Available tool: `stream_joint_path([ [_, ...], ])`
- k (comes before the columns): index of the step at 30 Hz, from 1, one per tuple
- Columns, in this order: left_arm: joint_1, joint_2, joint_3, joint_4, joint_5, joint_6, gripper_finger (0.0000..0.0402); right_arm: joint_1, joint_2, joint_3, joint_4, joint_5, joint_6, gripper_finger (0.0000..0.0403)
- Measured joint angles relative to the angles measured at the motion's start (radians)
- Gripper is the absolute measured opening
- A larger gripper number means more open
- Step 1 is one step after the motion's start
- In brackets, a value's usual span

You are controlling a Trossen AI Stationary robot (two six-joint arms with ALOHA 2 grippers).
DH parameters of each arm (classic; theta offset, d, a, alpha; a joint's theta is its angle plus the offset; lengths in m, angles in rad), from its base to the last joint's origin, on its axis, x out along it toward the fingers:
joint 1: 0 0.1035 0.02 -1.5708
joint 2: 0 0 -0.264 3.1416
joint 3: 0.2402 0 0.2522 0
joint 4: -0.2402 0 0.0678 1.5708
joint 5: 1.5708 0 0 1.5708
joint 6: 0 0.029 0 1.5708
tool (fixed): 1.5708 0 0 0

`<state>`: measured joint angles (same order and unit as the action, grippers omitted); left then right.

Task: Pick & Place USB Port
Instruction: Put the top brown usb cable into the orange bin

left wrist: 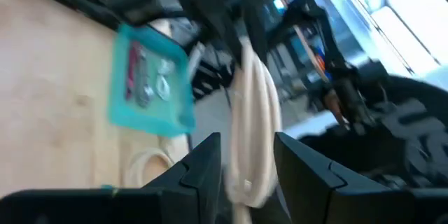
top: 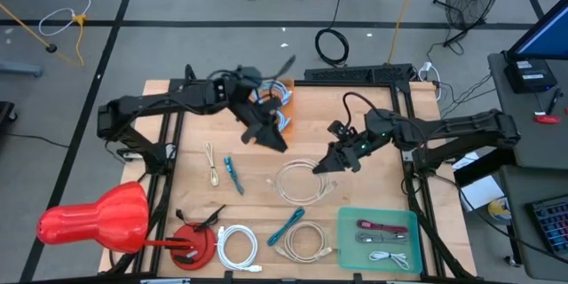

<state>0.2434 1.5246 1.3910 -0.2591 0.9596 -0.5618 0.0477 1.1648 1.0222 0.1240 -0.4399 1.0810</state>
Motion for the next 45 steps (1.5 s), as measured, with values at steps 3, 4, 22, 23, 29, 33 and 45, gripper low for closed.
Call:
stream_joint_path([
  [3, -0.030, 0.010, 0.000, 0.010, 0.038, -0.001, 0.0134, 0.000, 0.008, 0.001, -0.003, 0.026, -0.005, 0.0023],
  [4, -0.040, 0.010, 0.000, 0.013, 0.039, -0.001, 0.0134, 0.000, 0.008, 0.000, -0.014, 0.025, -0.005, 0.0023],
  [22, -0.141, -0.032, -0.002, 0.047, -0.228, 0.056, 0.0134, -0.002, 0.007, 0.000, -0.037, 0.122, 0.019, 0.0023],
  [23, -0.141, -0.049, 0.008, 0.037, -0.268, 0.084, 0.0134, -0.002, 0.007, 0.000, -0.043, 0.126, 0.023, 0.0023],
  [29, -0.219, -0.122, 0.180, -0.318, -0.710, 0.395, 0.0134, -0.006, 0.008, 0.000, -0.055, 0.155, 0.033, 0.0023],
  [33, -0.327, -0.104, 0.316, -0.542, -1.105, 0.564, 0.0134, -0.018, 0.008, 0.000, -0.055, 0.198, 0.035, 0.0023],
  [45, -0.419, 0.036, 0.334, -0.647, -1.495, 0.752, 0.0134, -0.056, 0.008, 0.000, -0.054, 0.340, -0.015, 0.0023],
])
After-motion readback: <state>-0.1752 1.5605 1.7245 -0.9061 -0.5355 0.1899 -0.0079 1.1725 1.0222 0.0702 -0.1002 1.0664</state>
